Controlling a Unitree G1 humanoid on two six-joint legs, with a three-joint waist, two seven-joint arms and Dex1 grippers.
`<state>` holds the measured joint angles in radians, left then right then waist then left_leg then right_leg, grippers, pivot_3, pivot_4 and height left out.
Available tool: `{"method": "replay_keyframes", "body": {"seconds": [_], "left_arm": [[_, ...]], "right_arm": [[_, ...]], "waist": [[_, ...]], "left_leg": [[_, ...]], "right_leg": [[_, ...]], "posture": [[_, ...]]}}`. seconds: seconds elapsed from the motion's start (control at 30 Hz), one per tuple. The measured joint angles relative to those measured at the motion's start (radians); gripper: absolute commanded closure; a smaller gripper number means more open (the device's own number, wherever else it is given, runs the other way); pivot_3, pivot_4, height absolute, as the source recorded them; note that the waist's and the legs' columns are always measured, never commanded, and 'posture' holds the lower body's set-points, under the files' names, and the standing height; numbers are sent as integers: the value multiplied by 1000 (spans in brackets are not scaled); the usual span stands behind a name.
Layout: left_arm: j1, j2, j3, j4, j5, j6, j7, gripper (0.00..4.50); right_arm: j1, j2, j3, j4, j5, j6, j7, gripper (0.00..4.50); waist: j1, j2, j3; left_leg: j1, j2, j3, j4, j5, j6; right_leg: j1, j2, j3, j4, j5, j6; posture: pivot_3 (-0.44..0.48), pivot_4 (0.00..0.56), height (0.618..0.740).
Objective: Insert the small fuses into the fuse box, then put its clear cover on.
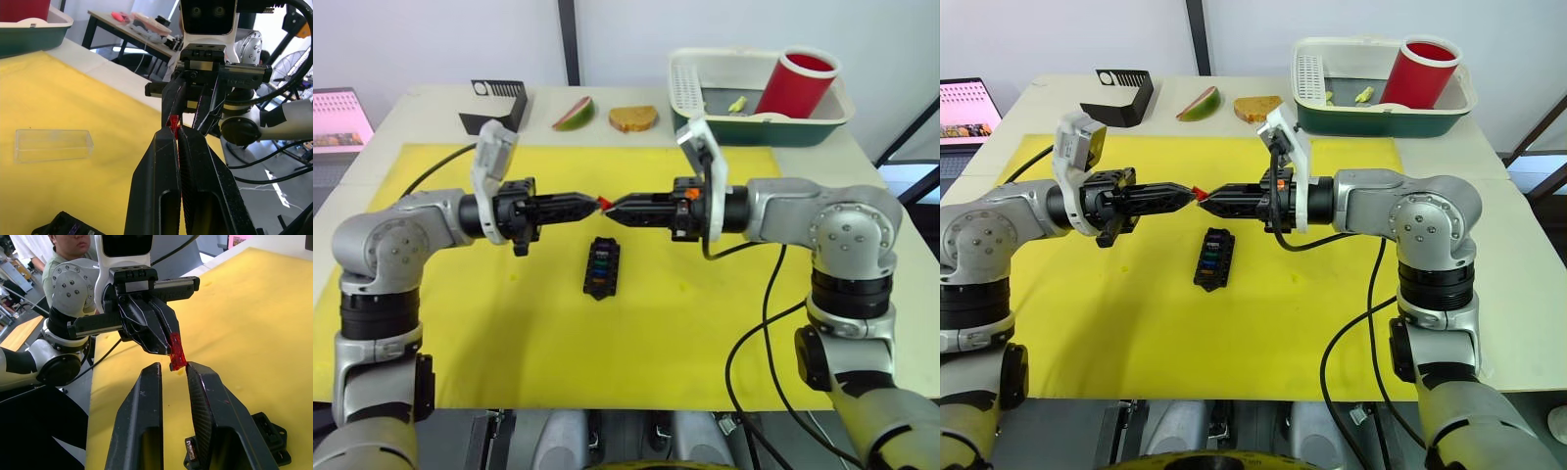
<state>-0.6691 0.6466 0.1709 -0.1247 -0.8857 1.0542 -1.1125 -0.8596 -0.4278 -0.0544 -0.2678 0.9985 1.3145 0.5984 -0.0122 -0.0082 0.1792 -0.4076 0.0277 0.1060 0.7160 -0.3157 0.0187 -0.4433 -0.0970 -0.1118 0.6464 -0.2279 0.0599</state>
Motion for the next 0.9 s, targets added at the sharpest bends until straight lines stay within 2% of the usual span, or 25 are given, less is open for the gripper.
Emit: {"method": "replay_keyframes", "body": {"seconds": [0.4,0.5,0.8,0.9], "left_arm": [[7,0,0,-1,-9,0,3,4500],[7,0,0,-1,-14,0,2,4500],[7,14,-9,-1,-15,-15,2,4500],[14,51,-49,-4,31,-61,-8,3508]], "right_arm": [[0,8,1,0,0,-5,-3,3651],[0,9,1,0,-1,-5,-6,4445],[0,9,2,0,0,-5,-6,4445],[-9,-2,30,3,-15,-8,-1,4500]], "waist": [[0,0,0],[0,0,0],[0,0,0],[-1,0,0]], "left_leg": [[0,0,0,0,0,0],[0,0,0,0,0,0],[0,0,0,0,0,0],[0,0,0,0,0,0]], "right_leg": [[0,0,0,0,0,0],[0,0,0,0,0,0],[0,0,0,0,0,0],[0,0,0,0,0,0]], "posture": [[0,150,740],[0,150,740],[0,150,740],[0,150,740]]}}
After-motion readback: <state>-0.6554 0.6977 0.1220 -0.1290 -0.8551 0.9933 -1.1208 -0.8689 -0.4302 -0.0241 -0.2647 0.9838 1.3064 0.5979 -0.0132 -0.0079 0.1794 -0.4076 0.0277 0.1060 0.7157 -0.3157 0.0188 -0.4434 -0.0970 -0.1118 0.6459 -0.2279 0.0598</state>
